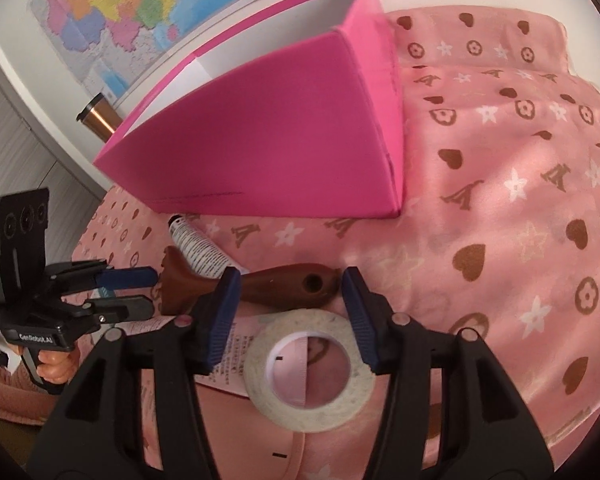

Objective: Organize rigid objects
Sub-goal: 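Grasp the brown wooden massage rake by its handle with the right tool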

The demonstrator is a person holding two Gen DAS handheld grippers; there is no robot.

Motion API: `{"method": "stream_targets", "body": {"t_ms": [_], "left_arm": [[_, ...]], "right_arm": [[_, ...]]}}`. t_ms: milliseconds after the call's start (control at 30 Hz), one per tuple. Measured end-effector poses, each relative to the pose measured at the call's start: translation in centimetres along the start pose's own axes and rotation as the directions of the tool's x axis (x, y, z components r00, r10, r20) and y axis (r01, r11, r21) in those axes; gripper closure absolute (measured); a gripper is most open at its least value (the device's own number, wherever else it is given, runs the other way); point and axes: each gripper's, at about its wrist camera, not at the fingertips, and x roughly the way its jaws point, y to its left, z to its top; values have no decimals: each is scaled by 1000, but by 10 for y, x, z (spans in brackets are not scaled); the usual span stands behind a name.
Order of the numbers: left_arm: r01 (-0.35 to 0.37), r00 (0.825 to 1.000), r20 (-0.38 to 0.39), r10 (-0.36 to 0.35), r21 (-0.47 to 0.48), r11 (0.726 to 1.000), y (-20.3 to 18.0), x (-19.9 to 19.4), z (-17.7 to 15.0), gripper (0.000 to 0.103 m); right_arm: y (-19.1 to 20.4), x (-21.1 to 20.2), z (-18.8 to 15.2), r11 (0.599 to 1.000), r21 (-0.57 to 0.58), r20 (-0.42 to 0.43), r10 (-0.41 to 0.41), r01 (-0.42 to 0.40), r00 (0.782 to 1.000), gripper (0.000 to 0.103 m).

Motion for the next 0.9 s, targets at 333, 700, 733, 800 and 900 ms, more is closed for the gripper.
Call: {"method": "stream_targets", "body": {"t_ms": [333,700,733,800,900], "left_arm": [[-7,1000,-9,7,-1,1000,-4,6,4,59],[-34,999,-18,34,-3,999,-2,13,2,59],[-33,999,-19,32,-6,999,-1,13,2,59],[-30,999,-20,30,-9,1000,-1,13,2,59],[-34,999,-19,34,-5,999,-2,14,3,59]], "right_arm": [[-2,-6,-3,996,53,40,65,-67,997,47],[20,1,1,979,29,77,198,-201,977,58],[20,3,1,977,38,73,206,-209,976,64],[19,6,2,978,49,65,202,-205,977,71],[16,6,2,972,82,64,216,-221,974,74]]}}
